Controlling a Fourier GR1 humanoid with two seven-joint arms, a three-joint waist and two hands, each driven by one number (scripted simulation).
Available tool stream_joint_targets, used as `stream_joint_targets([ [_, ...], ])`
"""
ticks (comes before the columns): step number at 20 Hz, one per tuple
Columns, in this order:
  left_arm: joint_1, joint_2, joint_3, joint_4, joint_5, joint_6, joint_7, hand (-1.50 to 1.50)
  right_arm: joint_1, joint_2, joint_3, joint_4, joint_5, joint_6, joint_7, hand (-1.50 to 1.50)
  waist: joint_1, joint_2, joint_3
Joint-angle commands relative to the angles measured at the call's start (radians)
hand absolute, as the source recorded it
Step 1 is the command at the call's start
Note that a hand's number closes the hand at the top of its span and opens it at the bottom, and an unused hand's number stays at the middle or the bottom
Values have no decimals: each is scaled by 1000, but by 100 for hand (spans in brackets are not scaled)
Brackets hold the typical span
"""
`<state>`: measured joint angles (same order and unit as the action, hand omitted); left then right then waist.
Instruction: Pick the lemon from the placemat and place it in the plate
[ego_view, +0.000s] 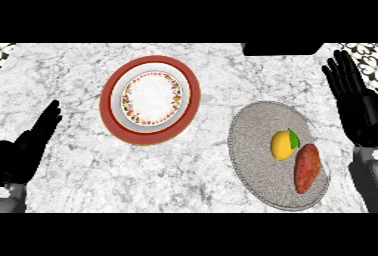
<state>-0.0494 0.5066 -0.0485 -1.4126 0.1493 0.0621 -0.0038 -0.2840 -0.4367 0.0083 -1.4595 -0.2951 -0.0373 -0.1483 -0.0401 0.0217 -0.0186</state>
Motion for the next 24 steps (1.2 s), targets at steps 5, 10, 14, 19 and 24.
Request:
stream_joint_targets([
  [5,82,-188,-40,75,62,65,96,0,121,-124,-310,-55,-71,-117,-14,150,-13,-28,18],
  [10,103,-281,-89,24,108,60,121,0,241,-107,-400,70,144,-452,-6,-150,-17,-26,20],
  [14,103,-290,-113,11,95,50,141,0,376,59,-438,-85,77,-467,-181,-150,9,-28,19],
  [19,42,-298,-91,40,74,50,178,0,538,72,-379,-323,163,-453,-63,-150,28,-23,18],
  [24,51,-330,-124,2,54,90,195,0,662,-86,-265,-371,266,-314,127,-150,30,-21,15],
])
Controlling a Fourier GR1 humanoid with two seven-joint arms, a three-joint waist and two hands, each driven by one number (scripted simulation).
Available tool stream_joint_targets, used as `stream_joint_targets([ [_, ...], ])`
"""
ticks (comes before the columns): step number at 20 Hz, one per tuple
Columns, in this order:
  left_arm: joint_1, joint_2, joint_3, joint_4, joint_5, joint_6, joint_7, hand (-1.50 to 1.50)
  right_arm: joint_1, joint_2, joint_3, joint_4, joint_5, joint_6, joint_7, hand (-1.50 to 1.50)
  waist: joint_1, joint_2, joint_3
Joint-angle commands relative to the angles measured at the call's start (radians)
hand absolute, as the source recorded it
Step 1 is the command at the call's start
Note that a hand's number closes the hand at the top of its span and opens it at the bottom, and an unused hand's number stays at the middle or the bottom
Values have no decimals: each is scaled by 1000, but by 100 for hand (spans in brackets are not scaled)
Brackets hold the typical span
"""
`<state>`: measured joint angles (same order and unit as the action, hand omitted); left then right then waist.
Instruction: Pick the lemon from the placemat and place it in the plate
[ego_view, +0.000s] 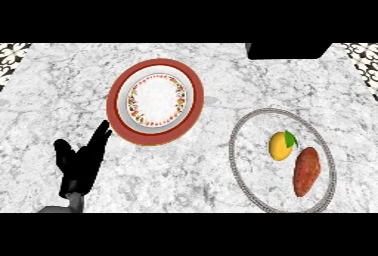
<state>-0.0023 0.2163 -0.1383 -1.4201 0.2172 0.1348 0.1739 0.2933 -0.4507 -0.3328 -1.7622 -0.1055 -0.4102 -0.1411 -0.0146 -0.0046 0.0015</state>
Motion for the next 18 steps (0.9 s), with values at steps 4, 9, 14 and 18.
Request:
stream_joint_targets([
  [4,10,-22,-26,12,-7,-14,5,0,102,-218,112,-140,130,153,323,-150,17,8,-6],
  [9,-10,-45,-30,19,-24,9,35,0,90,-251,181,-273,218,187,570,-150,15,6,-3],
  [14,-21,-26,-4,5,-20,-23,40,0,-81,-186,354,-266,397,170,782,-150,24,6,-2],
  [18,-5,-49,-17,2,-36,-16,33,0,-213,-151,429,-189,513,189,896,-150,30,7,-2],
])
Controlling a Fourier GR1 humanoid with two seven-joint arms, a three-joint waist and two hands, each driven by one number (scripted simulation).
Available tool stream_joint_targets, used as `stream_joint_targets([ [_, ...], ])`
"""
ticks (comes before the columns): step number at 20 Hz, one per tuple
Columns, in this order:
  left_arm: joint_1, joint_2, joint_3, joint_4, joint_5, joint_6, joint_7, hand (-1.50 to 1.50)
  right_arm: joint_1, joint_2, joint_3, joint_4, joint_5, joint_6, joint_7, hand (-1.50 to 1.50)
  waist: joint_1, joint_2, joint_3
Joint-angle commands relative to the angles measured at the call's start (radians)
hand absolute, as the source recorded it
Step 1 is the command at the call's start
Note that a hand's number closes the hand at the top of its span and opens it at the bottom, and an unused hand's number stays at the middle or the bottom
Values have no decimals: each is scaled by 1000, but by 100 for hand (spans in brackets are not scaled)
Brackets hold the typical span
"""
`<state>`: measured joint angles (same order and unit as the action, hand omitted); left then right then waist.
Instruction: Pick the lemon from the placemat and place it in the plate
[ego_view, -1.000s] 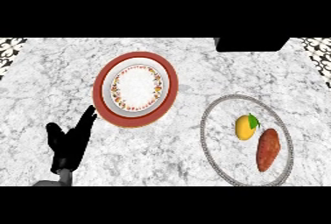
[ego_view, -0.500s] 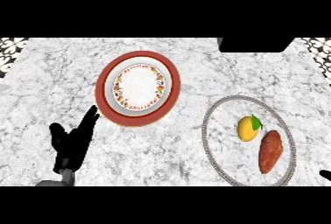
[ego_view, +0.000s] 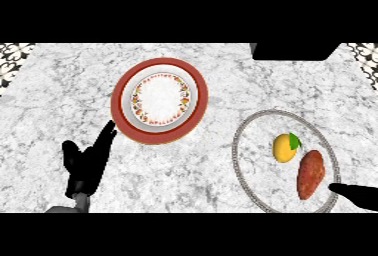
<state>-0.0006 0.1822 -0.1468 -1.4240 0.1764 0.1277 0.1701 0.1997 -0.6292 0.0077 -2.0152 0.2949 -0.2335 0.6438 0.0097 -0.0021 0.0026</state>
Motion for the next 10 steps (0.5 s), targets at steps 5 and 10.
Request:
stream_joint_targets([
  [5,45,-63,-53,-48,-29,17,48,0,-164,112,135,93,128,76,178,-150,-1,2,-3],
  [10,-23,-25,35,12,-4,-36,76,0,-189,196,129,143,144,116,139,-150,-9,3,-3],
])
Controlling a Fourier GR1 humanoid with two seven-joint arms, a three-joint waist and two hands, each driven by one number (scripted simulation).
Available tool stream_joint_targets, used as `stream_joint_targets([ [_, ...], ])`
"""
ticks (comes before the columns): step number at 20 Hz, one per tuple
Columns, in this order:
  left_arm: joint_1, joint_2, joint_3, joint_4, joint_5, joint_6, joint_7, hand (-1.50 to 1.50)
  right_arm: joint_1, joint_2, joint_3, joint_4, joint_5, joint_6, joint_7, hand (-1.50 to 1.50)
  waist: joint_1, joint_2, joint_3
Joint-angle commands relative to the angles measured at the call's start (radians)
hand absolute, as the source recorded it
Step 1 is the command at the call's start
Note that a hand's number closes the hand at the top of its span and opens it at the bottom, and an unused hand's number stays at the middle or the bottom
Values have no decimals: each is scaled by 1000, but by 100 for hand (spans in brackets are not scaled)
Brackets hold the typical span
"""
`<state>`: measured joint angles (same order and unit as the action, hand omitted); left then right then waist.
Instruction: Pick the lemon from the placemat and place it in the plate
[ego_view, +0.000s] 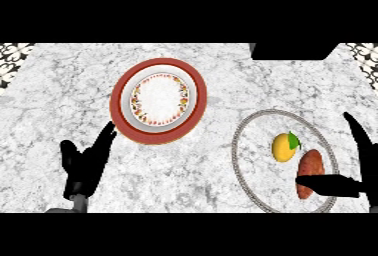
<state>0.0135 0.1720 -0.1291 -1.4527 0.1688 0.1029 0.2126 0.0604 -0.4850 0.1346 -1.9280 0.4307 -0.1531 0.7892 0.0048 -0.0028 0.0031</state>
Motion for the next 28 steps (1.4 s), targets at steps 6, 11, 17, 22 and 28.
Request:
stream_joint_targets([
  [6,-32,-47,37,101,-22,-31,-37,0,-86,144,14,162,123,29,-28,-150,-4,4,-3],
  [11,26,6,73,-33,3,-64,41,0,-60,177,43,121,240,43,39,-150,-3,2,-3],
  [17,-32,-62,51,68,-41,-45,-2,0,-92,159,-60,279,201,72,-84,-150,-5,3,-3],
  [22,-1,-69,61,34,-60,-45,3,0,-138,233,-46,343,234,94,-89,-150,-4,3,-3],
  [28,37,-67,45,32,-84,-58,-36,0,-200,237,6,478,272,136,-147,150,1,4,-3],
])
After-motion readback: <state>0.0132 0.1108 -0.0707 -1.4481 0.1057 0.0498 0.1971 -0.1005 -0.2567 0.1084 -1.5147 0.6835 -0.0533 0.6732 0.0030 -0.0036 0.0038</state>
